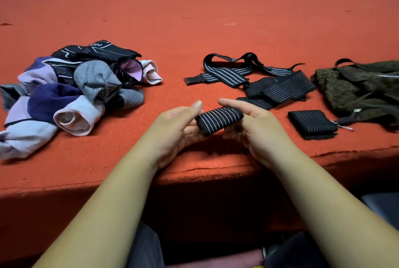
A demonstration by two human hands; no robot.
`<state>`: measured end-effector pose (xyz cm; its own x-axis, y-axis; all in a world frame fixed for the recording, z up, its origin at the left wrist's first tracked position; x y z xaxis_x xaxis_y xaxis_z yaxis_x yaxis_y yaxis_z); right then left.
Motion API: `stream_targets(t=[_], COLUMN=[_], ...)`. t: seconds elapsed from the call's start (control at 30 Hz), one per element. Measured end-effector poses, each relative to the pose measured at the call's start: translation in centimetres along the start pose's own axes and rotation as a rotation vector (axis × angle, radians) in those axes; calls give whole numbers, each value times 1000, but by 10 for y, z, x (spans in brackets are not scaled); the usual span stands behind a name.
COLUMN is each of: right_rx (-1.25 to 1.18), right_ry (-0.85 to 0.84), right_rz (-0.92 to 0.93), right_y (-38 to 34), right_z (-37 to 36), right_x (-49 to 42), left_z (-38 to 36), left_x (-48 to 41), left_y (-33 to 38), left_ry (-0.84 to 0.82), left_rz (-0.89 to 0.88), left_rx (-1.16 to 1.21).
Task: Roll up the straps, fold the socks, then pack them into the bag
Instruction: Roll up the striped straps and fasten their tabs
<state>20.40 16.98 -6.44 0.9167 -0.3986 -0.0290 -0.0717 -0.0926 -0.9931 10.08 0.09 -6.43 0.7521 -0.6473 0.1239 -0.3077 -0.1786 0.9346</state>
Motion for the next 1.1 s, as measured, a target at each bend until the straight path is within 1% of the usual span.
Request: stream_targets(t=[0.13, 0.17, 0.2, 0.27, 0.3, 0.37, 0.43, 0.57, 0.7, 0.8, 0.97, 1.1], right_rx=[-52, -20, 85, 379, 444, 382, 332, 432, 536, 596, 753, 887], right_ry=[11, 30, 76, 210, 264, 349, 432, 600, 708, 749, 701, 678], right_rz=[-4, 18, 61, 168, 210, 258, 261, 232, 170, 128, -24, -38], right_y=[-17, -21, -23, -25, -26, -28, -32, -37, -37, -35, -20, -15], right_z=[17, 24, 33, 52, 61, 77, 96, 140, 174, 189, 198, 195], right_x=[11, 15, 17, 21, 22, 25, 29, 33, 35, 32, 19, 12], left_z=[-19, -25, -32, -51, -61, -84, -108, -154, -184, -197, -200, -201], left_x=[-7, -10, -12, -17, -20, -25, -31, -49, -72, -83, -95, -98], left_y=[-6, -6, -6, -6, -7, -10, -15, -34, -56, -69, -88, -92], left_ry=[34, 53, 68, 80, 78, 55, 27, -14, -20, 13, 79, 128], left_rz=[-39, -52, -72, -108, -118, -137, -150, -150, -188, -231, -222, -226], left_rx=[7, -2, -28, -62, -70, -90, -101, -102, -195, -317, -491, -580])
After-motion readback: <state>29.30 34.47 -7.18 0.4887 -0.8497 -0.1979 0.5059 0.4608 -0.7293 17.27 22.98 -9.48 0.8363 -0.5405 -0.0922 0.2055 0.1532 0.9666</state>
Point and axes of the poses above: each hand's wrist, its own x-axis away from the middle knuckle, its own z-axis out of the back of the hand, y = z × x, the point moved 1 cm from there along -x, towards the middle knuckle, and after that the axes turned 4 degrees about x, right-handed, at the moved point
